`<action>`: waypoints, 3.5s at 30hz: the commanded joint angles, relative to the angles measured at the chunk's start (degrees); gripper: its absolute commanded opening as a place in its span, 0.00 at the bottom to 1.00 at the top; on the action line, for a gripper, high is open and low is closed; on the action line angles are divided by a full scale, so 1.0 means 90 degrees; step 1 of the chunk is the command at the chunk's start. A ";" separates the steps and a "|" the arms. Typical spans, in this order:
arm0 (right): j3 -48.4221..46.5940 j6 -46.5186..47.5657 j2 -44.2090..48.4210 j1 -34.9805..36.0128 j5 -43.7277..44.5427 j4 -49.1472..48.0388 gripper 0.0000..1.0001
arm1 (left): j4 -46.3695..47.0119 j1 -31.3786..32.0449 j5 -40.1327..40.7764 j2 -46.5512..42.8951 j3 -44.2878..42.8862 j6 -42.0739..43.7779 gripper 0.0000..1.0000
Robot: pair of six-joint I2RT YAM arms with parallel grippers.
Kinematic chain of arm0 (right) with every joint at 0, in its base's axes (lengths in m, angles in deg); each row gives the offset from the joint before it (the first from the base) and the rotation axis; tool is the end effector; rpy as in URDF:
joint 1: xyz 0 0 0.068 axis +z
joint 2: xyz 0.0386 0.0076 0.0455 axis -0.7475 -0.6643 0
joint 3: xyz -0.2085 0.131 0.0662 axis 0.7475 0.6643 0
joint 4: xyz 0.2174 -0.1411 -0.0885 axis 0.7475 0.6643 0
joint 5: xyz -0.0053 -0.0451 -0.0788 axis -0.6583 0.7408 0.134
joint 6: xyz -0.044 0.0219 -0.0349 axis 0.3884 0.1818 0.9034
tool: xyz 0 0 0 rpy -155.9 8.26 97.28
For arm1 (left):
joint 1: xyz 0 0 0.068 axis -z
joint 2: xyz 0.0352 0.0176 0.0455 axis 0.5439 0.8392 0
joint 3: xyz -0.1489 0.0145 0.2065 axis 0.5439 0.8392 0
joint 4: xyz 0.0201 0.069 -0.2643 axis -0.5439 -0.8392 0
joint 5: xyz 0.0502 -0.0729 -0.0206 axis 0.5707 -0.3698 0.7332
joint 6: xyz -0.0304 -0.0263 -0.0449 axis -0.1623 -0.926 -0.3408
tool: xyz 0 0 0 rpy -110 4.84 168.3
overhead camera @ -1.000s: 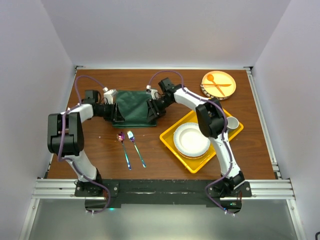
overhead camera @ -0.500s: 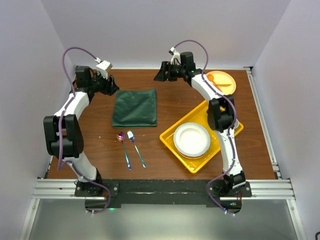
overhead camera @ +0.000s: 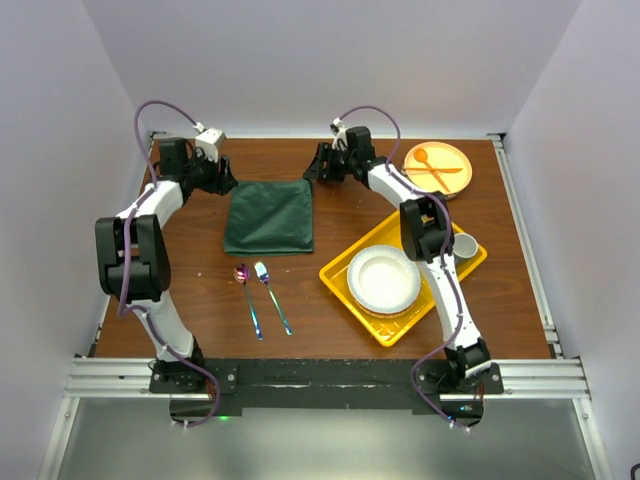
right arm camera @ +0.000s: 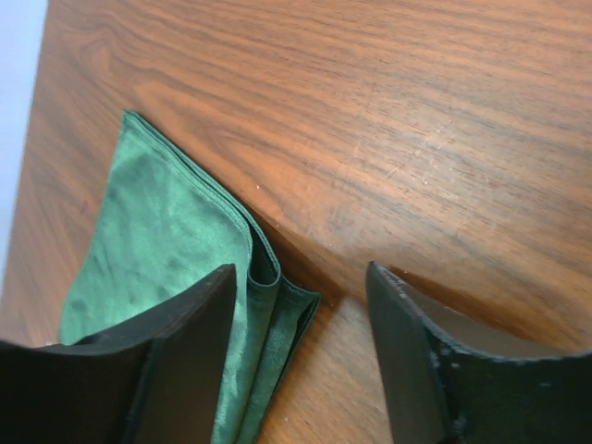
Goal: Fold the napkin into a case and place the utensils inside
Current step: Pick up the lower triangle-folded napkin from the center of the board, then fold the lower triangle-folded napkin at the center of the board.
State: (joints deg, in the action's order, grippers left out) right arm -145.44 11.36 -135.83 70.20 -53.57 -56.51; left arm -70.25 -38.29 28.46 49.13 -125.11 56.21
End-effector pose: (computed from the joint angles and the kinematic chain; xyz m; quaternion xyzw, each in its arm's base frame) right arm 0.5424 0.2407 0.1260 -0.0895 0.8487 0.3944 0.3408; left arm 0.4302 0.0169 0.1974 0.1565 0.8561 -0.1830 0.4573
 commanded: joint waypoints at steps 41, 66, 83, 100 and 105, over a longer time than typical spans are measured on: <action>0.1037 0.1724 0.0933 0.0417 -0.1403 -0.1347 0.00 | 0.0232 -0.0432 -0.1891 -0.0248 0.0380 -0.0019 0.47; 0.0705 0.1607 0.0571 0.0407 -0.1412 -0.1122 0.00 | 0.1963 0.2556 0.0088 0.0503 0.0919 0.4463 0.14; 0.0724 0.1519 0.0513 0.0378 -0.1529 -0.1151 0.00 | 0.1339 0.2986 0.0341 0.1177 0.0343 0.5145 0.13; 0.1388 0.1616 0.0952 0.0329 -0.2262 -0.0439 0.00 | 0.0127 0.3055 0.0840 0.1422 -0.0018 0.5762 0.07; 0.1310 0.1753 0.0738 0.0300 -0.1892 -0.0097 0.00 | 0.0518 0.3045 0.0694 0.0924 0.0196 0.5254 0.11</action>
State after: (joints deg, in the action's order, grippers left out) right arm -133.00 25.26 -131.15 73.28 -71.78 -60.58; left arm -65.79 -10.73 34.80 61.57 -124.87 107.02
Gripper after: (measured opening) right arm 0.025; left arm 0.096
